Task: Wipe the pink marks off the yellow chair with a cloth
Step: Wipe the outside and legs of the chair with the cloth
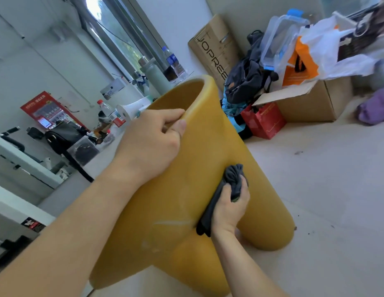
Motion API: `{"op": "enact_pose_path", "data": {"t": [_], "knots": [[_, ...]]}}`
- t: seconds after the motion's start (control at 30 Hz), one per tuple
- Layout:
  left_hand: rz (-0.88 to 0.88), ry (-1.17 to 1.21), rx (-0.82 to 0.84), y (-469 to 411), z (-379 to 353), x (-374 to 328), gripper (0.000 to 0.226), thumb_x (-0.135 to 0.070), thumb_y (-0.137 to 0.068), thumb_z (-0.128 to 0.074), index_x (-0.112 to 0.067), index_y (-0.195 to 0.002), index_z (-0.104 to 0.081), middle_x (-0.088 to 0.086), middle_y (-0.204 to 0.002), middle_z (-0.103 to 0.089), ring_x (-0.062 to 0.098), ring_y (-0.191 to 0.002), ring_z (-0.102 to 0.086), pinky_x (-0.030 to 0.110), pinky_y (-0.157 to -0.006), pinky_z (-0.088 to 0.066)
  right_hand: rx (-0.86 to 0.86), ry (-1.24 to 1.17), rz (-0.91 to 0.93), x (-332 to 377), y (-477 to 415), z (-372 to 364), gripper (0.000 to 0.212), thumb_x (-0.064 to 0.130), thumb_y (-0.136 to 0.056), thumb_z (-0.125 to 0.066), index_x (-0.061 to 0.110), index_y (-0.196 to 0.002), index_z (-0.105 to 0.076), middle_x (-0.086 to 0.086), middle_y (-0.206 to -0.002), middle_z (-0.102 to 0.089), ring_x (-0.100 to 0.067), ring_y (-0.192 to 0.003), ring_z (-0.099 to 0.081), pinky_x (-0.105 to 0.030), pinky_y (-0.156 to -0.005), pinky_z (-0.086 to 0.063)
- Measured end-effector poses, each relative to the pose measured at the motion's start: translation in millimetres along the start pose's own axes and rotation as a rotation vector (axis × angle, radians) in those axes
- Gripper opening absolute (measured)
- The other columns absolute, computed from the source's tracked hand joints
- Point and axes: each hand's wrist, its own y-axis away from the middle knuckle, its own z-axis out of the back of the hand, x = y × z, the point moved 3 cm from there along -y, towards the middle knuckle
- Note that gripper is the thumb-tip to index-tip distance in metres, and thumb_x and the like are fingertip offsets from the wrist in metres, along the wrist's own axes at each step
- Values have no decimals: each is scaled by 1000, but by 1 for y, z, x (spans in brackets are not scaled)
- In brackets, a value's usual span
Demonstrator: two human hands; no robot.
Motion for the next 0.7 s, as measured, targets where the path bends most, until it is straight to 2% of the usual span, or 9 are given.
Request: {"op": "enact_pose_path", "data": {"t": [0.07,0.17,0.3,0.37,0.4,0.5,0.57,0.63,0.7], "knots": [[12,0,-4,0,-1,0,36,-32,-96,-50,-29,-131,-56,-13,-112,-63,12,-103,-60,40,-97,-48,-43,12,-66,-14,6,3,37,17,-98,-52,29,-132,-47,6,-131,-41,-4,-116,-40,-19,-95,-33],[1,-22,-23,0,-1,-4,29,-29,-96,-50,-31,-122,-62,-25,-93,-62,11,-96,-62,39,-93,-50,-38,-89,-283,-35,15,3,41,25,-99,-51,30,-139,-44,4,-136,-47,-15,-122,-47,-34,-101,-41],[-29,-16,-38,-5,-3,-11,23,-29,-95,-50,-34,-107,-69,-21,-79,-61,19,-91,-63,42,-88,-51,-88,-221,-538,-33,29,4,37,28,-99,-48,29,-136,-48,1,-132,-56,-21,-115,-55,-34,-88,-47],[-40,4,-49,-13,-6,-19,21,-28,-95,-50,-33,-97,-70,-8,-79,-65,25,-91,-64,43,-86,-52,-55,-249,-437,0,29,0,34,25,-97,-51,31,-131,-52,3,-126,-59,-17,-111,-58,-31,-84,-49],[-41,28,-65,-21,-7,-22,20,-27,-94,-51,-28,-94,-71,-2,-82,-68,25,-90,-64,42,-85,-52,-26,-250,-300,28,28,-5,33,26,-95,-54,33,-127,-54,6,-123,-60,-12,-110,-59,-31,-88,-50],[-11,40,-57,-49,-20,-36,25,-22,-89,-52,-9,-72,-66,8,-70,-63,25,-69,-58,32,-69,-49,106,-144,444,130,34,-27,35,23,-83,-64,31,-117,-60,7,-106,-59,1,-99,-58,-20,-91,-45],[18,145,-46,-59,-27,-47,21,-17,-74,-52,-7,-58,-61,6,-55,-54,24,-57,-51,31,-60,-44,159,-86,737,161,33,-33,35,18,-81,-66,26,-115,-63,1,-101,-58,-7,-95,-57,-17,-87,-44],[12,149,-63,-63,-30,-50,20,-20,-77,-50,-12,-66,-65,8,-68,-61,28,-70,-61,38,-72,-52,177,-108,702,151,8,-28,34,17,-82,-65,28,-115,-61,3,-105,-60,-2,-98,-58,-16,-89,-43],[-1,95,-31,-61,-33,-48,17,-20,-92,-47,-24,-78,-55,4,-81,-54,21,-76,-56,39,-77,-50,121,-94,421,112,-26,-14,32,21,-85,-61,27,-116,-61,5,-112,-63,-2,-104,-60,-19,-90,-46]]}}
